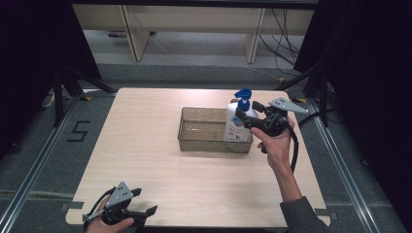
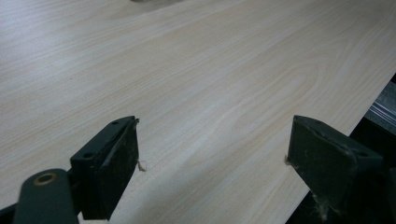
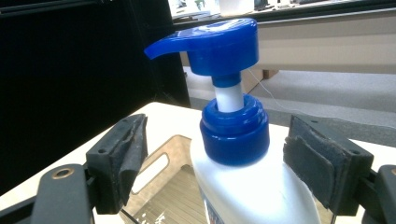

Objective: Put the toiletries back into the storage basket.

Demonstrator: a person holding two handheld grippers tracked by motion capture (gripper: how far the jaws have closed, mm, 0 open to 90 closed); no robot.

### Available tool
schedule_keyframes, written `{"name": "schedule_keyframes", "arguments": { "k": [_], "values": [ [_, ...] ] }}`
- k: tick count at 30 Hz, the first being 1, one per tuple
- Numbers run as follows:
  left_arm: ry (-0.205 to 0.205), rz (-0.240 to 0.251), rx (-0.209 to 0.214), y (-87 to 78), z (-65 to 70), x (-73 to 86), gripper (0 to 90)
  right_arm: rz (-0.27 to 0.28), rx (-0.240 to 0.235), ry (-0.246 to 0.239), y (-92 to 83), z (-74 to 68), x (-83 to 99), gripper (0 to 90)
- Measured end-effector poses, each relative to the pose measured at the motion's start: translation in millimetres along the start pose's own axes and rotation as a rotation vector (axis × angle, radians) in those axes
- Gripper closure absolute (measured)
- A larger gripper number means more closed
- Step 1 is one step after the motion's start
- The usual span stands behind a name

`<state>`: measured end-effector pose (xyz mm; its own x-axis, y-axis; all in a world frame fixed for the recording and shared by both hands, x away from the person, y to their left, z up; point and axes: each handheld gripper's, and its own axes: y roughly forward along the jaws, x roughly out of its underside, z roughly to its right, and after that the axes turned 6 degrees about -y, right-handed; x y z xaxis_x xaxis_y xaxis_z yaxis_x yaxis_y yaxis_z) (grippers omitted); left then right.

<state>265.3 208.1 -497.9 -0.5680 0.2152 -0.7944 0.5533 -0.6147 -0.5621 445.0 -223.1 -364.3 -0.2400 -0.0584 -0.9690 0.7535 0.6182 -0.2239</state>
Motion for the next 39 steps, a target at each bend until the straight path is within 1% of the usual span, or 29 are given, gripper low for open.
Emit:
{"name": "schedule_keyframes", "arguments": {
  "k": [1,2,3,4,5,8,9,12,14,16,17,20,21,25,26,27,28,29,31,32,33,35,39],
  "values": [
    [0.010,-0.008,0.001,-1.1,-0.8,-0.6,16.0,0.008,0.000,0.006,-0.3,-0.4,0.5,21.7],
    [0.010,-0.008,0.001,-1.1,-0.8,-0.6,16.0,0.008,0.000,0.006,-0.3,-0.4,0.5,21.7],
    [0.008,0.001,0.001,-0.9,-0.5,-0.4,16.0,0.008,0.008,-0.007,-0.6,-0.4,1.4,21.7],
    [0.006,0.002,0.002,-0.9,-0.5,-0.3,16.0,-0.001,0.001,-0.001,-2.0,-1.8,1.7,21.7],
    [0.002,0.000,0.001,-0.8,-0.3,-0.1,16.0,0.008,-0.003,-0.010,-1.8,-2.0,2.5,21.7],
    [0.008,-0.007,0.002,-0.6,-1.0,0.0,16.0,-0.002,0.006,-0.019,-3.0,-2.7,2.2,21.3],
    [0.009,-0.015,0.002,-1.2,-1.2,-0.3,16.0,0.008,0.020,-0.031,-3.5,-0.8,2.4,21.2],
    [0.006,-0.013,-0.001,-1.0,-1.4,-0.2,16.0,0.005,0.014,-0.013,-5.5,-1.0,2.7,21.4],
    [0.006,-0.012,0.003,-0.6,-1.6,-0.2,16.0,0.005,0.015,-0.010,-6.4,-0.8,3.0,21.4],
    [0.006,-0.014,0.001,-0.9,-1.2,-0.2,16.0,0.001,0.022,-0.015,-7.5,-0.9,3.5,21.4],
    [0.006,-0.014,0.003,-1.1,-1.2,-0.3,16.0,0.010,0.020,-0.014,-8.7,-1.2,3.8,21.4],
    [0.013,-0.016,0.001,-1.7,-1.8,-0.7,16.0,-0.002,0.024,-0.018,-11.5,-2.5,4.9,21.5],
    [0.005,-0.007,0.006,-1.4,-1.0,-0.6,16.0,-0.005,0.034,-0.035,-14.0,-2.9,6.1,21.5],
    [0.005,-0.006,0.002,-1.8,-0.6,-0.8,16.0,-0.005,0.028,-0.033,-16.8,-4.0,8.3,21.8],
    [0.006,-0.007,0.002,-1.6,-0.6,-0.7,16.0,-0.008,0.022,-0.026,-17.8,-4.7,8.9,21.9],
    [0.003,0.001,0.003,-0.8,-0.2,-0.2,16.0,-0.014,0.037,-0.037,-19.8,-4.8,10.0,21.8],
    [0.003,0.001,0.003,-0.8,-0.2,-0.2,16.0,-0.014,0.037,-0.037,-19.8,-4.8,10.0,21.8],
    [0.012,-0.003,0.003,-1.3,-0.8,-0.6,16.0,-0.013,0.034,-0.022,-21.0,-6.4,10.5,21.8],
    [0.007,-0.007,0.001,-1.9,-0.6,-0.9,16.0,-0.014,0.034,-0.023,-22.3,-7.0,10.6,21.9],
    [0.007,-0.007,0.001,-1.9,-0.6,-0.9,16.0,-0.013,0.036,-0.026,-22.5,-6.9,11.0,22.0],
    [0.004,-0.006,0.000,-1.7,-0.7,-0.6,16.0,-0.022,0.047,-0.044,-23.8,-6.0,11.1,22.0],
    [0.006,-0.006,0.000,-1.7,-0.7,-0.7,16.0,-0.013,0.033,-0.014,-24.5,-8.3,12.5,22.1],
    [0.008,0.001,0.003,-1.0,-0.5,-0.4,16.0,-0.012,0.034,-0.026,-26.3,-8.4,14.3,22.2]
  ]
}}
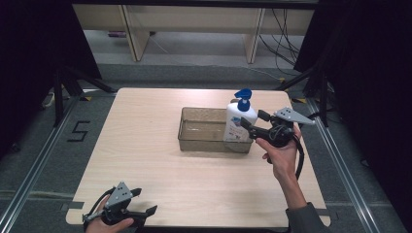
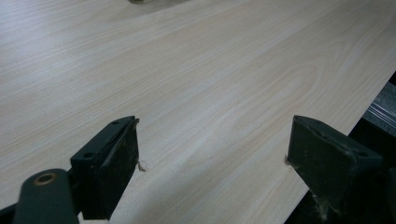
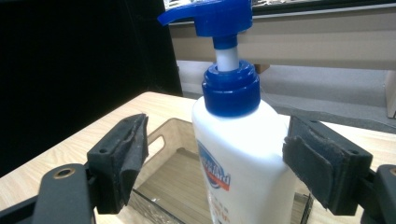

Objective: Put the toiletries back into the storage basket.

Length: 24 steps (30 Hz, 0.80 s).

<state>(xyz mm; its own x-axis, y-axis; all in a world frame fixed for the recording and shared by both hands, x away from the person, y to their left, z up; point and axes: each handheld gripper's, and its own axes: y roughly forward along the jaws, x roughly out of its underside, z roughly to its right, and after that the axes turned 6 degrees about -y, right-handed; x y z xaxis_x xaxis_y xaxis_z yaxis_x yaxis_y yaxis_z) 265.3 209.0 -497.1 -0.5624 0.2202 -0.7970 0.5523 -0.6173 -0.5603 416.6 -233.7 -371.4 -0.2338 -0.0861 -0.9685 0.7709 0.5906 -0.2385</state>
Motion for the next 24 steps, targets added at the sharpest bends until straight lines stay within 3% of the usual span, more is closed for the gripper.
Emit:
{"name": "schedule_keyframes", "arguments": {
  "k": [3,6,8,16,17,18,24],
  "values": [
    [-0.002,0.001,-0.001,0.0,0.0,0.2,16.0,-0.018,0.000,0.029,-3.6,-3.5,2.1,22.2],
    [0.005,-0.006,0.002,-0.8,-0.9,-0.4,16.0,-0.015,0.005,-0.002,-4.9,-1.6,5.7,22.2],
    [-0.003,-0.008,0.000,-1.0,-0.9,-0.5,16.0,-0.020,-0.004,0.019,-5.5,-2.8,7.3,22.1],
    [-0.003,-0.008,-0.005,-0.9,-0.2,-0.3,16.0,-0.020,-0.019,0.012,-10.4,-5.8,12.5,22.2],
    [-0.003,-0.007,-0.005,-0.9,-0.2,-0.3,16.0,-0.026,-0.018,0.038,-12.2,-8.3,12.9,22.1],
    [-0.003,-0.003,-0.001,-0.7,-0.4,-0.3,16.0,-0.023,-0.019,0.017,-12.7,-7.8,13.5,22.2],
    [-0.002,-0.007,0.002,-0.6,0.1,-0.1,16.2,-0.046,-0.022,-0.007,-14.5,-11.9,18.4,21.2]
  ]
}}
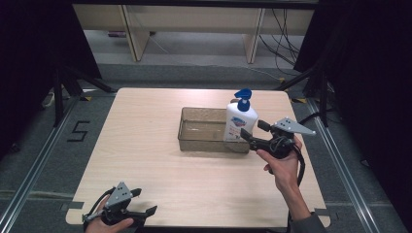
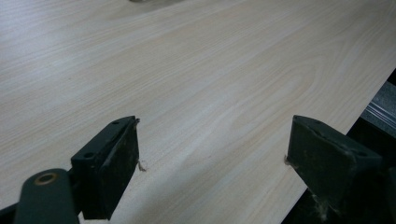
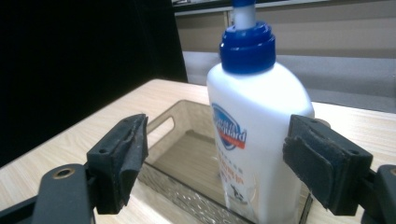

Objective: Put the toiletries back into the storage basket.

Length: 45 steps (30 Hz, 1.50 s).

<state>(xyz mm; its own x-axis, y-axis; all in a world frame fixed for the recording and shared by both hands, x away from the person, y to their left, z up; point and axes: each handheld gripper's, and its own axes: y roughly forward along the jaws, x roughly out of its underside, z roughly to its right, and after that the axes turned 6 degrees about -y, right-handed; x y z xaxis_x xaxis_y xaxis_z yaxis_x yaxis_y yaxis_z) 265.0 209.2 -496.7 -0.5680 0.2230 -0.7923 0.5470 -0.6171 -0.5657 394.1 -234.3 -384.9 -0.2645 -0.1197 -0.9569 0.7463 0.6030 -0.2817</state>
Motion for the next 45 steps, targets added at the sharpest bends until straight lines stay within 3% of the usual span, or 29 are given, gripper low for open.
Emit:
{"name": "schedule_keyframes", "arguments": {
  "k": [5,11,12,13,14,15,25,32,33,34,39,42,45],
  "values": [
    [0.004,0.002,-0.001,0.2,-0.3,-0.4,16.2,-0.006,-0.009,0.011,0.2,-5.1,2.1,21.2],
    [0.004,-0.001,-0.002,-0.9,-0.4,-0.8,16.1,-0.005,-0.023,-0.020,1.6,-8.2,5.3,21.3],
    [-0.004,0.005,0.001,-0.3,-0.6,-0.7,16.1,-0.017,-0.031,0.018,1.1,-11.8,6.0,21.3],
    [-0.004,0.005,0.001,-0.3,-0.6,-0.7,16.0,-0.017,-0.031,0.018,1.1,-11.8,6.0,21.3],
    [-0.003,0.003,0.000,-0.3,-0.5,-0.8,16.0,-0.021,-0.034,0.013,1.4,-12.0,6.4,21.3],
    [0.003,0.000,-0.001,-0.6,-0.8,-0.9,16.0,-0.011,-0.036,-0.023,2.8,-10.3,7.6,21.3],
    [-0.005,0.011,0.003,0.8,0.2,-1.3,15.9,-0.024,-0.067,-0.023,2.7,-16.3,9.7,21.2],
    [0.009,-0.001,0.004,2.6,0.1,-2.9,15.8,-0.042,-0.081,0.013,2.4,-23.7,14.5,20.5],
    [0.019,-0.004,0.001,2.4,-0.5,-3.2,15.8,-0.024,-0.084,-0.025,4.1,-21.8,15.7,20.4],
    [0.010,0.002,0.008,2.4,0.3,-2.9,15.8,-0.040,-0.090,-0.006,4.0,-23.8,16.4,20.3],
    [0.006,0.003,0.003,1.6,-0.4,-2.1,15.8,-0.049,-0.101,-0.001,5.2,-27.2,19.6,19.8],
    [0.009,0.001,0.003,1.5,-0.2,-1.9,15.8,-0.053,-0.103,-0.032,6.7,-27.7,22.0,19.4],
    [0.004,0.002,0.002,1.4,-0.4,-1.6,15.8,-0.048,-0.111,-0.007,7.9,-31.2,24.5,19.0]
  ]
}}
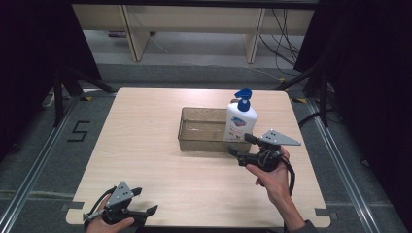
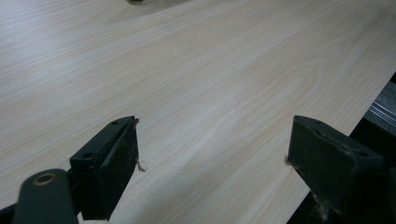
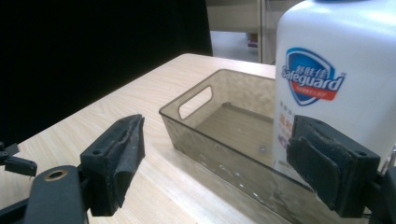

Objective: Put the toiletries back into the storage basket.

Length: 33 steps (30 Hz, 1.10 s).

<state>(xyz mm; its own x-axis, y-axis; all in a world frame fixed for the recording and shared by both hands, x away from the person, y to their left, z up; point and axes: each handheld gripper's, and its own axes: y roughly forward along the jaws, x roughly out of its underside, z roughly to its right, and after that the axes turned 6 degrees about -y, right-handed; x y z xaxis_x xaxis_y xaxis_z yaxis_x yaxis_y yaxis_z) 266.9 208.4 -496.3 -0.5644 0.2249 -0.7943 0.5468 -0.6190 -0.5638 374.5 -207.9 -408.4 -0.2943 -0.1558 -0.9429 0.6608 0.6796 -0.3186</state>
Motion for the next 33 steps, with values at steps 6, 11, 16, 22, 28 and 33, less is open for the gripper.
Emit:
{"name": "schedule_keyframes", "arguments": {
  "k": [6,11,16,22,28,33],
  "values": [
    [0.001,0.005,-0.001,-0.3,0.3,0.1,15.8,0.006,-0.022,-0.009,-0.4,-2.6,1.2,18.6],
    [0.009,-0.011,-0.012,-1.4,-1.1,0.0,15.8,-0.003,-0.040,0.005,-3.6,-7.5,0.9,18.6],
    [0.006,-0.014,-0.015,-2.3,0.0,-0.3,15.8,0.001,-0.047,0.001,-4.9,-10.2,3.1,18.2],
    [0.007,-0.015,-0.016,-2.4,0.1,-0.3,15.8,-0.002,-0.069,0.010,-4.9,-12.2,6.0,16.1],
    [0.004,0.000,-0.005,-1.6,-0.4,0.5,15.8,0.006,-0.059,0.022,-5.3,-14.4,11.5,15.3],
    [0.004,0.001,-0.008,-1.7,-0.3,0.5,15.8,-0.012,-0.072,0.029,-5.7,-15.6,15.6,15.3]
  ]
}}
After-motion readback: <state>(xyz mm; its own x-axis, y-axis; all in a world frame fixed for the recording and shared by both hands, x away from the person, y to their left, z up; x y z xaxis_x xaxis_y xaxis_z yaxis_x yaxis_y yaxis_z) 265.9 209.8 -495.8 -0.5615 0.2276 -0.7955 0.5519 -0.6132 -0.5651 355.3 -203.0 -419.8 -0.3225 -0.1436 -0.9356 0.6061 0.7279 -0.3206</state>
